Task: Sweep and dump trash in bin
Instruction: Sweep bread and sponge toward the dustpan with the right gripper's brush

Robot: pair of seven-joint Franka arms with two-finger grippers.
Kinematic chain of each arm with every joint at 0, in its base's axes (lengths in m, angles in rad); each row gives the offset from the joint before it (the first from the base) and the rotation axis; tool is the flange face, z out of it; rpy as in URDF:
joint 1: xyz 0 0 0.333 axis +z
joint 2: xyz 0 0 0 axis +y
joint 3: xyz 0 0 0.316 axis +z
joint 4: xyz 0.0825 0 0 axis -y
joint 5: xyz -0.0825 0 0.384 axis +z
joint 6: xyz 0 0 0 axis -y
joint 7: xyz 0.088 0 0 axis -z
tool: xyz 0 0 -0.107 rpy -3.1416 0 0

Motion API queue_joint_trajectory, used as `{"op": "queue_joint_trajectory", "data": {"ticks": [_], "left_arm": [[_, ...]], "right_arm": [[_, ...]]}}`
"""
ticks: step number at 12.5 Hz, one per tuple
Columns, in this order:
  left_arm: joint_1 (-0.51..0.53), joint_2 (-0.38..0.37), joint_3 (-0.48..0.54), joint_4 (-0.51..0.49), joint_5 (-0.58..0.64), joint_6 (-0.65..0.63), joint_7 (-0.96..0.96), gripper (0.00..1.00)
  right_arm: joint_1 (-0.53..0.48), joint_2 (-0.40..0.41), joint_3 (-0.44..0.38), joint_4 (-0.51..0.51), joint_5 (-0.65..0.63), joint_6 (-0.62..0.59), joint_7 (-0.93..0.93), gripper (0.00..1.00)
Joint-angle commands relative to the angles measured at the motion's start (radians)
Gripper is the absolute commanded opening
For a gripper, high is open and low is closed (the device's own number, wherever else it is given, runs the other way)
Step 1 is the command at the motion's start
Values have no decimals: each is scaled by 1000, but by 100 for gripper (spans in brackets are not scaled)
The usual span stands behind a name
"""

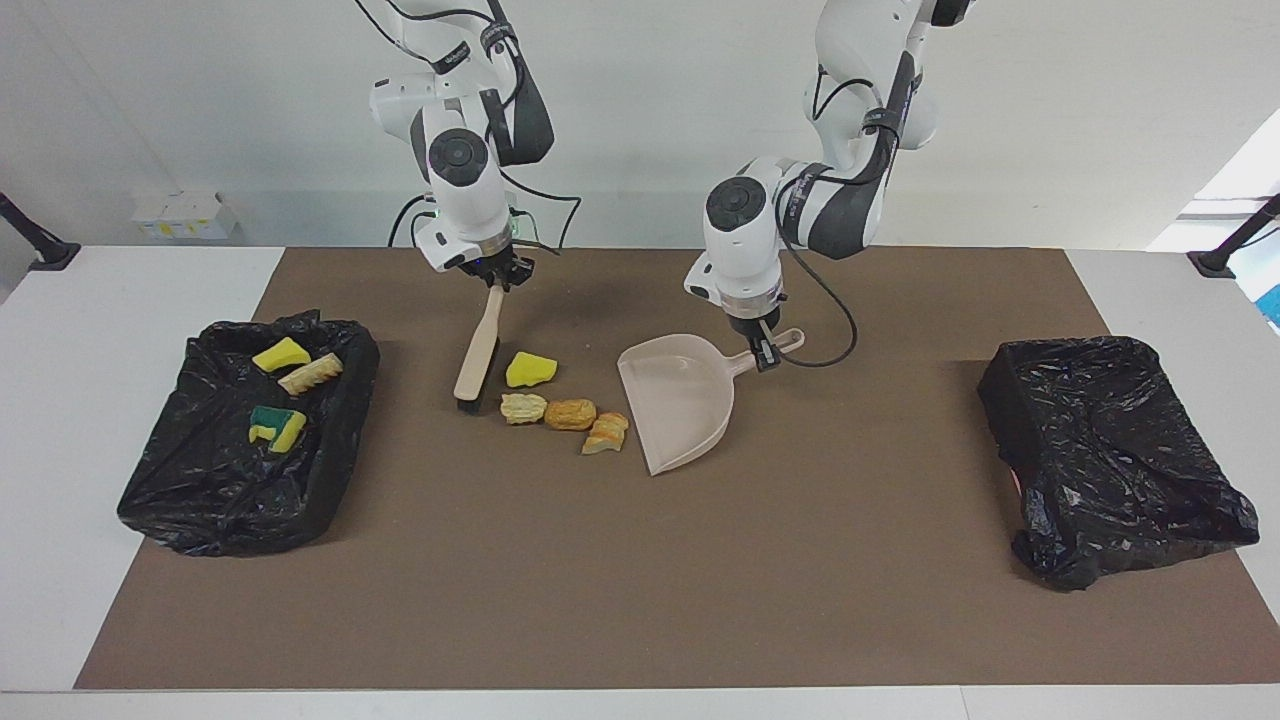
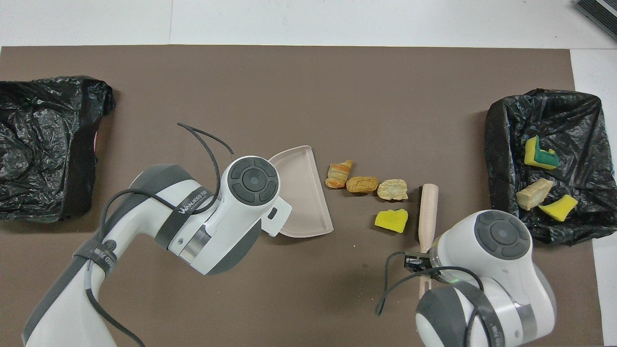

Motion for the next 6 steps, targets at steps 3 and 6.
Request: {"op": "queue_joint_trajectory", "data": {"ticks": [3,6], "left_arm": [[-17,-37,7,-61,16,36,13,0],[-19,-37,7,-61,16,45,13,0]], "right_arm": [[37,93,7,42,36,133,7,0],[129,200,7,148,36,122,4,0]]}}
